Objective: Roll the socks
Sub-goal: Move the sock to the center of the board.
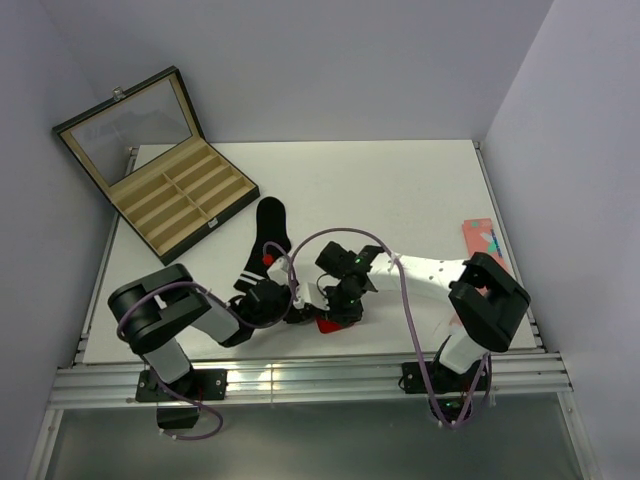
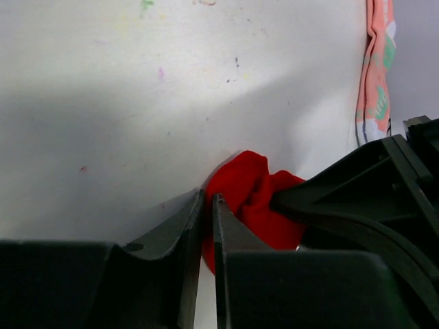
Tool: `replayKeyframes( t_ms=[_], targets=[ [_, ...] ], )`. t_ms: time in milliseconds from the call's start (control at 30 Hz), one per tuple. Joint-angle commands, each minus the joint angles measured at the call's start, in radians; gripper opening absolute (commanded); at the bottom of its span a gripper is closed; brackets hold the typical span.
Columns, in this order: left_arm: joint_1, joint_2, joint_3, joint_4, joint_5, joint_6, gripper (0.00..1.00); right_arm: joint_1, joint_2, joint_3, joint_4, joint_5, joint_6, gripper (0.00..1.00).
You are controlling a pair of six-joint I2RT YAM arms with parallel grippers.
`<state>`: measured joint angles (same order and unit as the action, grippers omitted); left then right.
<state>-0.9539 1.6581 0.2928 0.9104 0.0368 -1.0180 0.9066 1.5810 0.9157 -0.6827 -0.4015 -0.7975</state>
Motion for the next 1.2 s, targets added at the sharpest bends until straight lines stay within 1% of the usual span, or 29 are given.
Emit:
replayKeyframes(
  t_ms=[0,133,167,267,367,567,667,700,767,800,867,900,933,1000,1033,1100,1133,1167],
  targets=[
    [-0.011,0.086,0.043,-0.001,0.057,0.027,0.17,-0.021,0.059,0.015,-0.126,-0.013,0.001,0.22],
    [-0.011,0.130,0.057,0.054,0.071,0.032,0.17,-0.061,0.148,0.098,-0.213,-0.080,-0.029,0.22],
    [-0.011,0.132,0.057,0.062,0.068,0.033,0.18,-0.070,0.163,0.115,-0.228,-0.112,-0.035,0.22],
    [-0.009,0.124,0.037,0.073,0.046,0.030,0.23,-0.113,0.211,0.156,-0.265,-0.146,-0.046,0.22],
    [-0.003,0.108,-0.009,0.110,0.023,0.012,0.27,-0.143,0.238,0.179,-0.281,-0.160,-0.049,0.22],
    [0.012,0.071,-0.112,0.159,-0.032,-0.042,0.31,-0.149,0.274,0.178,-0.259,-0.152,-0.019,0.22],
    [0.015,0.055,-0.205,0.225,-0.092,-0.085,0.31,-0.147,0.281,0.172,-0.242,-0.146,-0.006,0.22],
    [0.015,0.054,-0.225,0.275,-0.100,-0.096,0.32,-0.149,0.284,0.172,-0.239,-0.146,-0.002,0.22],
    [0.006,0.054,-0.286,0.335,-0.132,-0.132,0.32,-0.149,0.287,0.172,-0.230,-0.145,0.004,0.22],
    [-0.005,0.055,-0.290,0.358,-0.146,-0.143,0.32,-0.149,0.290,0.173,-0.226,-0.145,0.009,0.22],
    [-0.054,0.058,-0.329,0.395,-0.179,-0.171,0.32,-0.150,0.297,0.179,-0.221,-0.148,0.023,0.21],
    [-0.077,0.057,-0.336,0.403,-0.219,-0.183,0.33,-0.150,0.303,0.183,-0.219,-0.148,0.027,0.21],
    [-0.119,0.051,-0.336,0.409,-0.232,-0.195,0.33,-0.150,0.304,0.186,-0.212,-0.146,0.041,0.22],
    [-0.150,0.028,-0.336,0.392,-0.277,-0.212,0.34,-0.155,0.309,0.190,-0.209,-0.148,0.053,0.21],
    [-0.175,-0.007,-0.333,0.369,-0.290,-0.218,0.34,-0.158,0.312,0.195,-0.209,-0.149,0.064,0.21],
    [-0.196,-0.052,-0.311,0.264,-0.323,-0.234,0.35,-0.163,0.323,0.198,-0.207,-0.148,0.076,0.21],
    [-0.225,-0.105,-0.302,0.224,-0.365,-0.238,0.37,-0.167,0.329,0.204,-0.213,-0.149,0.081,0.21],
    [-0.242,-0.135,-0.273,0.129,-0.383,-0.240,0.37,-0.169,0.333,0.207,-0.213,-0.151,0.083,0.21]
  ],
)
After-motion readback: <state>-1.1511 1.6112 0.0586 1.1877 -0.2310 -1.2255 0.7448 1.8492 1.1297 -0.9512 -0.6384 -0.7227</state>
